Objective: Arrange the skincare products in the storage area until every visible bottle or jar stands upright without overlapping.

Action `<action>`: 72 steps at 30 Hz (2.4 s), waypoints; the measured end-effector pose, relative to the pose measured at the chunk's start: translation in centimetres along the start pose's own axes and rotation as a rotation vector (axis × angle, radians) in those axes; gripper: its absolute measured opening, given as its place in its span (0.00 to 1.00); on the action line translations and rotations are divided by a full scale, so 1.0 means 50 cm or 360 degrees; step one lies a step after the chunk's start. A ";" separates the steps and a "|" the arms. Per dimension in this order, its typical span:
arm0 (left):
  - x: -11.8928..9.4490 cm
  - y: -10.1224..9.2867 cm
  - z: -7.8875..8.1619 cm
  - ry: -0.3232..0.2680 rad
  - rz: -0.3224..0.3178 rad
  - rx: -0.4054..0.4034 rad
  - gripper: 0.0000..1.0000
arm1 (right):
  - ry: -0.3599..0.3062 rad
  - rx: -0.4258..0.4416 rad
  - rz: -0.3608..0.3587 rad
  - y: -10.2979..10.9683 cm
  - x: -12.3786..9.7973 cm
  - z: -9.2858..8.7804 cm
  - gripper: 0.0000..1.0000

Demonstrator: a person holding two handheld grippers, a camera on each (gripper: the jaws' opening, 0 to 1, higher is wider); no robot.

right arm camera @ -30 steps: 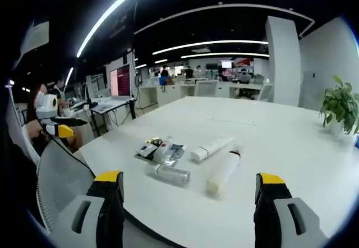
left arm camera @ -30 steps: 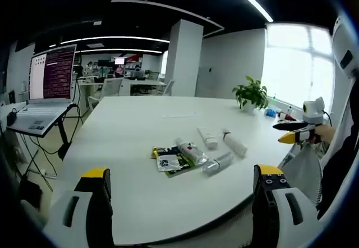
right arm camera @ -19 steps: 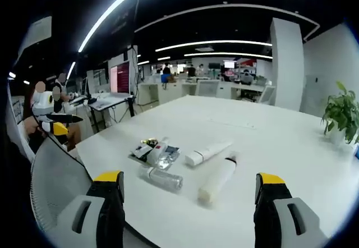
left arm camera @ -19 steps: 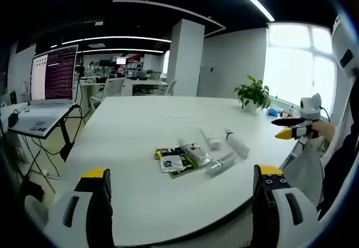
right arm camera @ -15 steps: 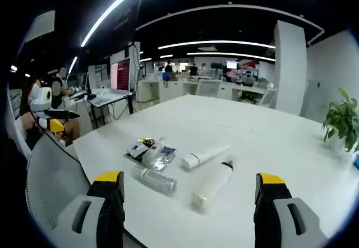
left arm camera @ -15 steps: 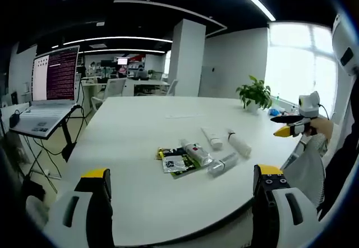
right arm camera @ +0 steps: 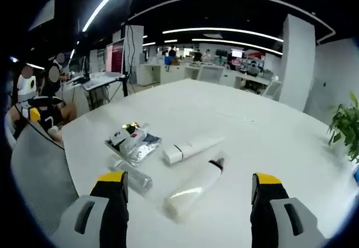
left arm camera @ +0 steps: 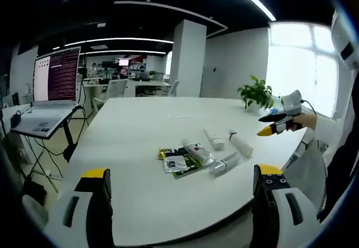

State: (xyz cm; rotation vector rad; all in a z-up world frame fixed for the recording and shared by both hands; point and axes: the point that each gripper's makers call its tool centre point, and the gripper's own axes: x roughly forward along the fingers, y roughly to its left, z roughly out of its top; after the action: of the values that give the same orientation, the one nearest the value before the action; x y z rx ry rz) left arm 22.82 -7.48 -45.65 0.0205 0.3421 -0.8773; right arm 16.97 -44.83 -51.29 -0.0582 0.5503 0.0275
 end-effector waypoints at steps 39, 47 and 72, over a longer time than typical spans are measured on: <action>0.001 0.005 0.002 -0.0039 0.0013 -0.0029 0.99 | 0.0589 0.0136 -0.0030 -0.034 0.218 -0.100 0.50; 0.002 0.004 0.003 -0.0025 0.0015 -0.0021 0.99 | 0.0526 0.0209 -0.0036 -0.038 0.222 -0.098 0.38; 0.072 -0.067 0.046 0.0000 -0.0159 0.0082 0.98 | 0.0175 0.0465 0.0023 -0.032 0.235 -0.072 0.23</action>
State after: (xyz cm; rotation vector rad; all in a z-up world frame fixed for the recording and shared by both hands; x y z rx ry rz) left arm 23.06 -12.72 -44.16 0.0512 0.3224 -0.9849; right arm 25.18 -46.52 -60.43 0.2304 0.6595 -0.0427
